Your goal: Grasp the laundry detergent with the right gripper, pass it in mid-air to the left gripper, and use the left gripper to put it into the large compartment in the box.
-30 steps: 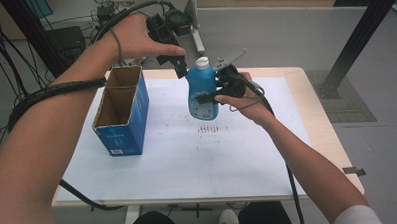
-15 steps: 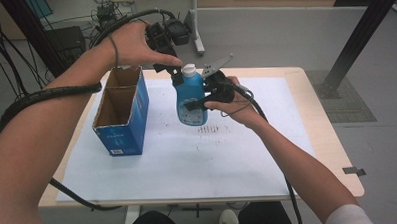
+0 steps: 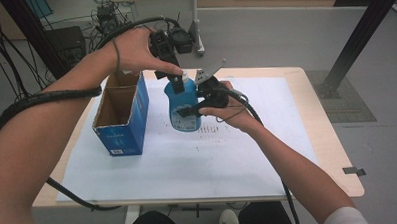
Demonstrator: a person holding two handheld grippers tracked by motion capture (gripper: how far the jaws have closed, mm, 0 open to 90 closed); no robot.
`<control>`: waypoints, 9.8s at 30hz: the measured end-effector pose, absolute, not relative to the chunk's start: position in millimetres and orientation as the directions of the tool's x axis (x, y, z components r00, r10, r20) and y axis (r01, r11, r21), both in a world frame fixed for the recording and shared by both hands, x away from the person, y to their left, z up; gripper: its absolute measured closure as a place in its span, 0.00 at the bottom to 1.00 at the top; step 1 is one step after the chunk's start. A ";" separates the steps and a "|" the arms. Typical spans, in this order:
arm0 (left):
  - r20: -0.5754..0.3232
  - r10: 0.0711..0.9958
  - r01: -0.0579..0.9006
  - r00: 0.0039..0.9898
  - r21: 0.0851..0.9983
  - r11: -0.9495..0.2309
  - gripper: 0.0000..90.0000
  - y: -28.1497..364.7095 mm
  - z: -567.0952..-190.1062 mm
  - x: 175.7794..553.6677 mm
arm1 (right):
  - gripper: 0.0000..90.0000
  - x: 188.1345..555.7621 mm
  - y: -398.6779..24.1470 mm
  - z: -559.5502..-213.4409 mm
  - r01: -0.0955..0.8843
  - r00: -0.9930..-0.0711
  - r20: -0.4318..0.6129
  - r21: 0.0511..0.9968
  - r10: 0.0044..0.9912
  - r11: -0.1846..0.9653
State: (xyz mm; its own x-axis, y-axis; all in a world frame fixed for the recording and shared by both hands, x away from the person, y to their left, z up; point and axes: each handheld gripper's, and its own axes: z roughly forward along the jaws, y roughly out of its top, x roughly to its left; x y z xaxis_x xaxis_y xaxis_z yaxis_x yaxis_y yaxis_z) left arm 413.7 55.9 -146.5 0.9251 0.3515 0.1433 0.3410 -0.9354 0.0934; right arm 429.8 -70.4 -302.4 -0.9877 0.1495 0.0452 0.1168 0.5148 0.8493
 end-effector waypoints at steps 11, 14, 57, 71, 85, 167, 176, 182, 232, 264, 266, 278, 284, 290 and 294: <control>0.115 0.319 0.310 0.941 0.091 -0.946 0.06 53.0 -153.0 410.8 | 0.49 415.1 -61.4 -291.9 0.071 -0.996 0.037 0.859 0.077 0.507; 0.100 0.311 0.303 0.945 0.087 -0.949 0.06 53.8 -154.1 409.7 | 0.49 411.9 -59.8 -289.1 0.058 -0.998 0.031 0.861 0.062 0.506; 0.052 0.271 0.266 0.961 0.084 -0.960 0.07 48.6 -163.8 406.8 | 0.49 412.7 -66.7 -281.4 0.061 -0.998 0.046 0.869 0.041 0.490; 0.051 0.273 0.268 0.961 0.097 -0.959 0.07 47.7 -161.6 405.6 | 0.49 412.7 -67.1 -281.0 0.058 -0.998 0.040 0.869 0.048 0.491; 0.058 0.271 0.265 0.961 0.102 -0.959 0.07 48.9 -160.2 403.3 | 0.49 410.7 -66.6 -280.2 0.058 -0.998 0.039 0.868 0.050 0.493; 0.061 0.256 0.251 0.965 0.082 -0.965 0.07 41.2 -161.2 403.0 | 0.49 410.6 -72.7 -277.0 0.040 -0.998 0.012 0.870 0.061 0.491; 0.062 0.255 0.251 0.965 0.077 -0.965 0.08 42.2 -160.8 402.5 | 0.49 409.9 -71.6 -277.2 0.038 -0.998 0.009 0.871 0.060 0.490; 0.063 0.251 0.246 0.966 0.071 -0.967 0.16 42.4 -161.4 402.5 | 0.49 408.6 -71.4 -277.0 0.046 -0.998 0.024 0.870 0.051 0.491; 0.060 0.254 0.253 0.965 0.017 -0.967 0.38 40.3 -169.4 402.5 | 0.48 407.1 -67.4 -283.6 -0.002 -0.999 -0.018 0.867 0.026 0.498; 0.047 0.259 0.259 0.965 -0.004 -0.966 0.38 39.1 -168.7 403.1 | 0.46 408.2 -69.4 -286.5 0.021 -1.000 0.017 0.871 0.012 0.491; 0.049 0.263 0.263 0.964 0.002 -0.965 0.38 39.7 -168.8 402.4 | 0.46 408.1 -69.4 -286.5 0.025 -1.000 0.022 0.871 0.012 0.490; 0.053 0.264 0.265 0.963 0.000 -0.964 0.39 40.1 -166.5 400.7 | 0.45 406.8 -70.9 -284.2 0.031 -1.000 0.029 0.880 0.013 0.474; 0.051 0.268 0.268 0.962 -0.002 -0.963 0.39 40.1 -167.8 400.1 | 0.45 406.2 -70.8 -284.4 0.021 -1.000 0.015 0.878 0.016 0.477; 0.052 0.269 0.269 0.962 -0.001 -0.963 0.39 40.3 -166.4 399.9 | 0.45 405.6 -70.9 -284.0 0.021 -1.000 0.014 0.880 0.018 0.475; 0.054 0.273 0.274 0.960 0.005 -0.962 0.39 40.8 -164.9 399.6 | 0.45 406.0 -71.2 -283.3 0.012 -1.000 0.006 0.886 0.016 0.463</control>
